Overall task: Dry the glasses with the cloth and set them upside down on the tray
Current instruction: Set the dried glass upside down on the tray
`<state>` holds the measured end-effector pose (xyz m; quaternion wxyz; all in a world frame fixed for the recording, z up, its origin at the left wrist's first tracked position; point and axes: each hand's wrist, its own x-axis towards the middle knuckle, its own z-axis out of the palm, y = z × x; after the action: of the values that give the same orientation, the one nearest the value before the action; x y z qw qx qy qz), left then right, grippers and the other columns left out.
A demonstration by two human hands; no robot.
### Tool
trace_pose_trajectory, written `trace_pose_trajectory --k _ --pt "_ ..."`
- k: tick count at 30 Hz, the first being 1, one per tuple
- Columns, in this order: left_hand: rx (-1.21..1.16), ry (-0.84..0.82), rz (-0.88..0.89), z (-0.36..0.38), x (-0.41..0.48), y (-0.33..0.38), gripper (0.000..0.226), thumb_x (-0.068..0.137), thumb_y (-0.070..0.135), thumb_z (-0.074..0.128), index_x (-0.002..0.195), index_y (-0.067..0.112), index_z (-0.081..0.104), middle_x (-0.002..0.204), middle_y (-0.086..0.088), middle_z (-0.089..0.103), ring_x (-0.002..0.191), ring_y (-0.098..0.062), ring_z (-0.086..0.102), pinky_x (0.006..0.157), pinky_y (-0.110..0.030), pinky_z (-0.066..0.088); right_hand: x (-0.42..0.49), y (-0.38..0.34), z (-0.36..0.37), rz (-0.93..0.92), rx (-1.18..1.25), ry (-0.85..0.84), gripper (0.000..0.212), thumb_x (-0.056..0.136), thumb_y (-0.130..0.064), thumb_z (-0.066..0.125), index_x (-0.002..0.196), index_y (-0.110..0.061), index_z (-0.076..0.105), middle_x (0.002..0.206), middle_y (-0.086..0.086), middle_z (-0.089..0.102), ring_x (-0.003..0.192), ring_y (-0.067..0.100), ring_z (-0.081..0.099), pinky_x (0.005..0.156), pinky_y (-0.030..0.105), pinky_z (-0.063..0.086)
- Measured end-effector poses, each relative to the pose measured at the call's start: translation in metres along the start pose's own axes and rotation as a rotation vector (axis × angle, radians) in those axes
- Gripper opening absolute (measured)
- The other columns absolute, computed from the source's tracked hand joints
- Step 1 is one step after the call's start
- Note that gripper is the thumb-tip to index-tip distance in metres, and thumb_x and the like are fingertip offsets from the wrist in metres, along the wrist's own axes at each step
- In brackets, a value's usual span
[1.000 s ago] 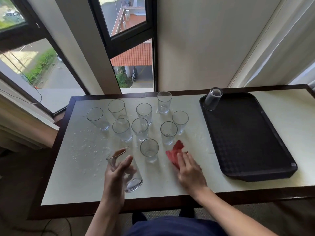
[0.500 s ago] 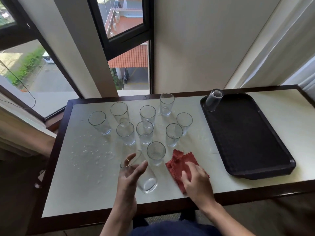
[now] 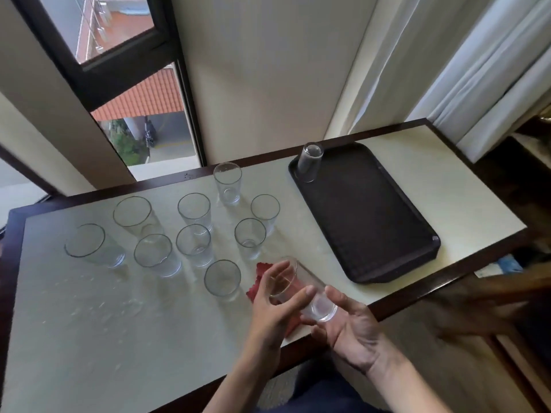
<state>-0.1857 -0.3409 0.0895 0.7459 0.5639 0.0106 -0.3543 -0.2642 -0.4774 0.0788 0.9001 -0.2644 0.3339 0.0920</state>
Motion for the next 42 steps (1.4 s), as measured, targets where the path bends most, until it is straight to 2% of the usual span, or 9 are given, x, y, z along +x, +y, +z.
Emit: trace_pose_trajectory --k 4,6,11,13,16,19,25,29,42 --pt "0.192 -0.071 -0.090 0.015 0.035 -0.004 0.083 0.043 0.050 0.088 0.120 0.034 0.059 0.125 0.014 0.065 0.109 0.006 0.063 0.092 -0.019 0.053 0.007 -0.057 -0.011 -0.113 -0.183 0.142 0.086 0.048 -0.026 0.093 0.122 -0.002 0.057 0.114 0.028 0.066 0.065 0.031 0.067 0.046 0.027 0.052" --pt "0.339 -0.070 -0.106 0.021 0.061 -0.013 0.089 0.044 0.055 0.086 0.125 0.036 0.055 0.121 0.019 0.067 0.108 0.006 0.063 0.088 -0.015 0.050 0.015 -0.095 -0.015 -0.183 -0.337 0.227 0.062 0.053 -0.024 0.087 0.108 -0.006 0.064 0.098 0.021 0.067 0.061 0.028 0.064 0.045 0.025 0.050" --pt "1.027 0.093 -0.033 0.048 0.117 -0.034 0.073 0.085 0.050 0.071 0.149 0.032 0.039 0.156 0.004 0.039 0.137 -0.018 0.043 0.112 -0.036 0.039 0.051 -0.194 -0.036 -0.387 -0.748 0.392 0.044 0.054 -0.021 0.087 0.092 -0.009 0.068 0.079 0.006 0.064 0.057 0.019 0.062 0.046 0.026 0.049" --pt "1.340 0.163 -0.021 0.062 0.133 -0.040 0.074 0.090 0.055 0.061 0.153 0.031 0.030 0.162 0.003 0.028 0.147 -0.019 0.030 0.118 -0.035 0.030 0.074 -0.229 -0.043 -0.477 -0.961 0.451 0.041 0.057 -0.018 0.093 0.088 -0.012 0.067 0.078 0.003 0.063 0.062 0.017 0.060 0.049 0.026 0.048" --pt "1.525 0.266 -0.069 0.076 0.147 -0.052 0.079 0.089 0.064 0.055 0.154 0.032 0.025 0.165 0.004 0.017 0.151 -0.020 0.019 0.117 -0.036 0.026 0.112 -0.275 -0.049 -0.620 -1.329 0.542 0.042 0.059 -0.021 0.092 0.092 -0.015 0.067 0.090 0.002 0.063 0.079 0.019 0.060 0.060 0.023 0.044" --pt "1.557 0.334 -0.100 0.082 0.151 -0.065 0.080 0.084 0.067 0.058 0.152 0.034 0.033 0.167 0.001 0.019 0.152 -0.024 0.022 0.116 -0.040 0.029 0.144 -0.310 -0.044 -0.681 -1.560 0.505 0.047 0.061 -0.023 0.089 0.102 -0.016 0.066 0.103 0.006 0.058 0.090 0.024 0.059 0.072 0.026 0.045" --pt "1.549 0.354 -0.190 0.080 0.158 -0.068 0.082 0.085 0.067 0.059 0.154 0.039 0.025 0.168 0.008 0.010 0.154 -0.017 0.016 0.120 -0.036 0.023 0.200 -0.346 -0.019 -0.656 -1.826 0.370 0.047 0.067 -0.021 0.081 0.110 -0.015 0.062 0.110 0.011 0.051 0.090 0.034 0.060 0.074 0.031 0.046" --pt "1.474 0.379 -0.193 0.083 0.159 -0.070 0.079 0.080 0.060 0.069 0.149 0.039 0.036 0.167 0.008 0.017 0.152 -0.018 0.024 0.117 -0.037 0.027 0.228 -0.351 -0.013 -0.635 -1.887 0.331 0.047 0.069 -0.018 0.075 0.114 -0.018 0.061 0.117 0.013 0.050 0.092 0.036 0.061 0.073 0.030 0.045" --pt "1.440 0.414 -0.214 0.086 0.161 -0.075 0.079 0.079 0.057 0.066 0.149 0.039 0.035 0.167 0.009 0.015 0.151 -0.018 0.025 0.119 -0.036 0.026 0.246 -0.351 -0.026 -0.683 -1.959 0.397 0.054 0.069 -0.021 0.074 0.120 -0.017 0.055 0.120 0.015 0.046 0.107 0.038 0.052 0.078 0.037 0.049"
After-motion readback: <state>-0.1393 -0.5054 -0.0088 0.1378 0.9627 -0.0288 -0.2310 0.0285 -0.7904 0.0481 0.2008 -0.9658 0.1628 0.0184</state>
